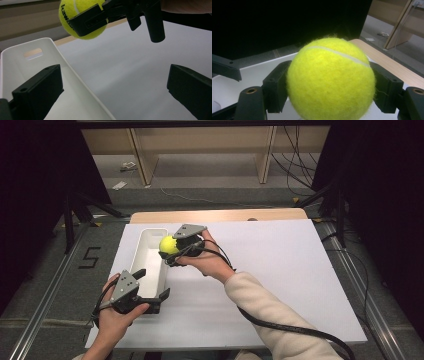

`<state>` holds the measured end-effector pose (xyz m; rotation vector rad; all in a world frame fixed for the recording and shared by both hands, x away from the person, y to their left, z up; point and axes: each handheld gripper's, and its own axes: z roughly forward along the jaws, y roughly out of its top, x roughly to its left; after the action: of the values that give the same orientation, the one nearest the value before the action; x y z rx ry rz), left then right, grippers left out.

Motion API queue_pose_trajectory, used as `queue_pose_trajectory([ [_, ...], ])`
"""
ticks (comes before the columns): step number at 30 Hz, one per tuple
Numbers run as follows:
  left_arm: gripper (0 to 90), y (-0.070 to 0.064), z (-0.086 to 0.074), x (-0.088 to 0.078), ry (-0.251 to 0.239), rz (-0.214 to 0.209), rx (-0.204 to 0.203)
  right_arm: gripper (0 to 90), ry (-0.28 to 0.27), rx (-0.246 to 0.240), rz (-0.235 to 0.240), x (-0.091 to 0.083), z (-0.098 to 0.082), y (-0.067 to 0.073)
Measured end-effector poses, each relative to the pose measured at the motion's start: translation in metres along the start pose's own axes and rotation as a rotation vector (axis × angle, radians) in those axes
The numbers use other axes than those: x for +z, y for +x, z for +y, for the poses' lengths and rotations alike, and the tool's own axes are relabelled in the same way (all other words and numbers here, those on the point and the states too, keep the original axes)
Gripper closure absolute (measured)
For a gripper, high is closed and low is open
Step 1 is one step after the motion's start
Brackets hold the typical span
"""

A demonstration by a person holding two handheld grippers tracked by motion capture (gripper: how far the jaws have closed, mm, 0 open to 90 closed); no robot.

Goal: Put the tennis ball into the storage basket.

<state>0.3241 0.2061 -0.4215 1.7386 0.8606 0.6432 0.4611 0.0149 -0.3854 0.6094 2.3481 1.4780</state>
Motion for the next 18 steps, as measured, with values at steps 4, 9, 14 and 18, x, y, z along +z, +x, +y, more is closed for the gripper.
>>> queue_pose_trajectory([
  [4, 0.0, -0.0001, 0.0002, -0.0004, -0.001, 0.002, -0.006, 26.9, -0.002, 0.003, 0.000, 0.0010, 0.0006, -0.0002],
  [9, 0.0, -0.0012, 0.0002, -0.0006, 0.002, -0.005, -0.013, 26.9, 0.006, 0.002, -0.001, 0.0031, 0.0021, 0.0004],
  [14, 0.0, -0.0008, 0.0003, -0.0011, 0.003, -0.005, -0.010, 26.9, 0.004, -0.004, 0.002, 0.0054, 0.0054, 0.0016],
  [18, 0.0, -0.0015, 0.0003, -0.0008, 0.000, -0.008, -0.015, 26.9, 0.001, -0.001, 0.002, 0.0069, 0.0056, 0.0014],
])
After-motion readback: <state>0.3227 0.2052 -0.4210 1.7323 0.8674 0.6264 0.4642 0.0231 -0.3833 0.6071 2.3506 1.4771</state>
